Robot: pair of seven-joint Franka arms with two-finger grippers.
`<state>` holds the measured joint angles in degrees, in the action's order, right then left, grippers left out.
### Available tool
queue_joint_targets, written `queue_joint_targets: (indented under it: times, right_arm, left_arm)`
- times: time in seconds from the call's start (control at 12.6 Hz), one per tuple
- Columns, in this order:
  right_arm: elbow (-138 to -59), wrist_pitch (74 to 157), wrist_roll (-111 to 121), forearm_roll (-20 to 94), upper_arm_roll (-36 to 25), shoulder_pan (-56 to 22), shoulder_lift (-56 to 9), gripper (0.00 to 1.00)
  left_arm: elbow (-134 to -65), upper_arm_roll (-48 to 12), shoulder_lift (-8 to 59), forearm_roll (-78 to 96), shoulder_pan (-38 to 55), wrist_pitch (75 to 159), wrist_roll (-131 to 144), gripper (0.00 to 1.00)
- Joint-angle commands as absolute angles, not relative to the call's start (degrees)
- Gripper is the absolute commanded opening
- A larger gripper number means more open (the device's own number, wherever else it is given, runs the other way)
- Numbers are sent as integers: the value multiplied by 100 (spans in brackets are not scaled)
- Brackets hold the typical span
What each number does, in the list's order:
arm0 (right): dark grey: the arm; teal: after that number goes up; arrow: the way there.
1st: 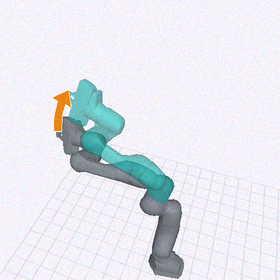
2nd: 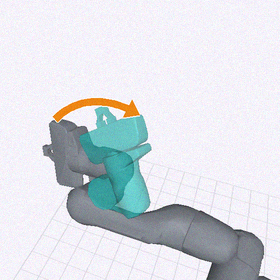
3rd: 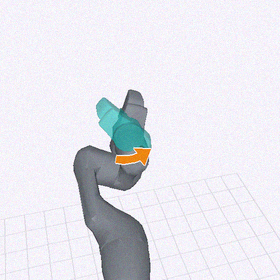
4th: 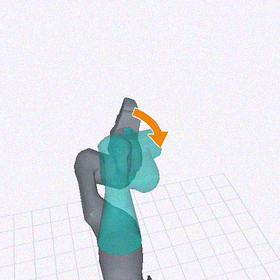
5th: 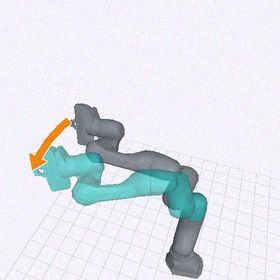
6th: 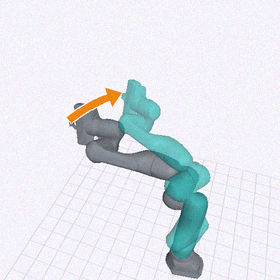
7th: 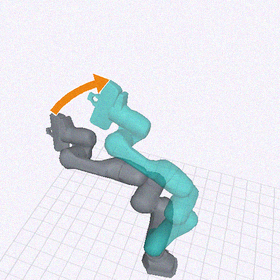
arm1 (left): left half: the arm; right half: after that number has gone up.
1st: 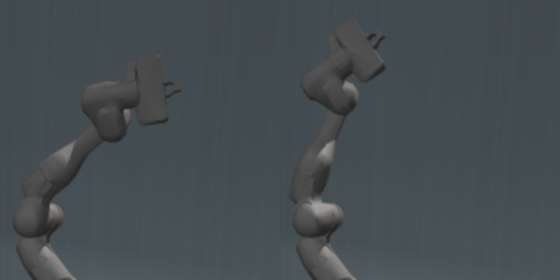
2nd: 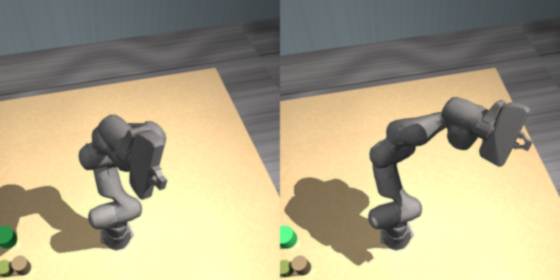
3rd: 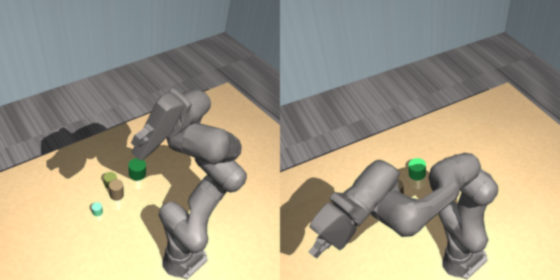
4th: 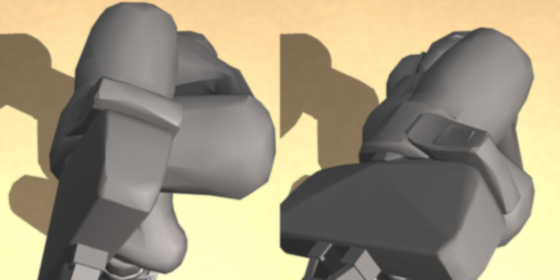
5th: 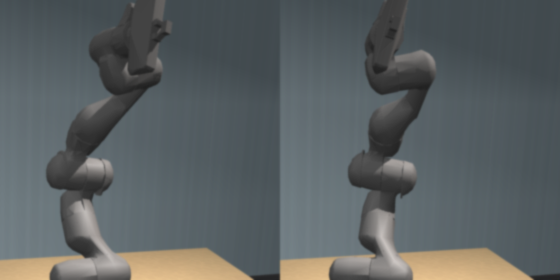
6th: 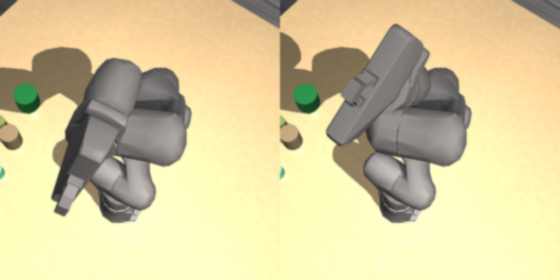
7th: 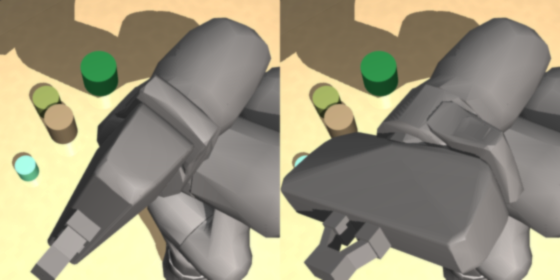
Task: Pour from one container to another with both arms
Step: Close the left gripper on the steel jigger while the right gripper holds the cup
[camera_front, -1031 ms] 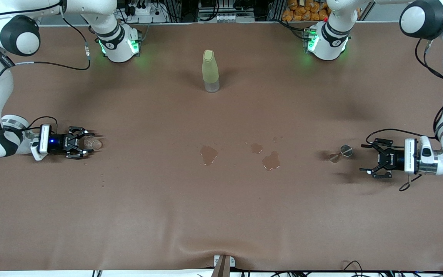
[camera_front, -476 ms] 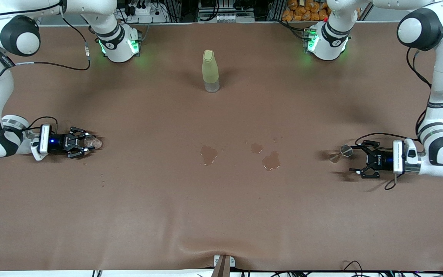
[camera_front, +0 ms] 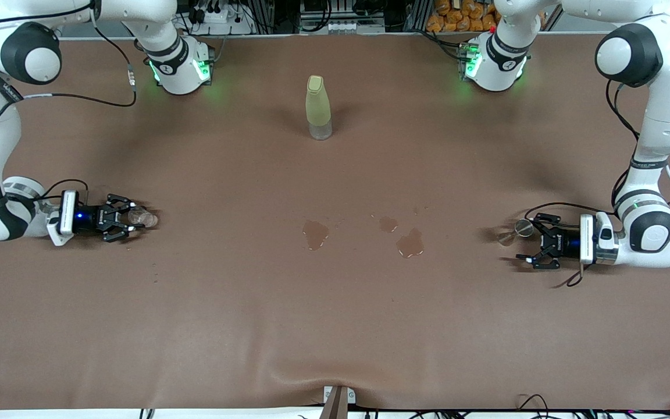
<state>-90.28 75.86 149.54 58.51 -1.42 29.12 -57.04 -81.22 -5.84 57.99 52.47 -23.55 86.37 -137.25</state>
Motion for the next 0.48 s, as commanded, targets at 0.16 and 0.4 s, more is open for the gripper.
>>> queue_joint_targets:
  times: [0.16, 0.4]
  right_arm:
    - [-9053, 7602, 14022, 6161, 123, 2655, -5091, 22]
    - [-8921, 7603, 13483, 6529, 175, 2383, -4852, 22]
  left_arm:
    - [-8217, -589, 5801, 5379, -2294, 8771, -13904, 88]
    - [-8262, -589, 5801, 5388, -2268, 8850, -13904, 77]
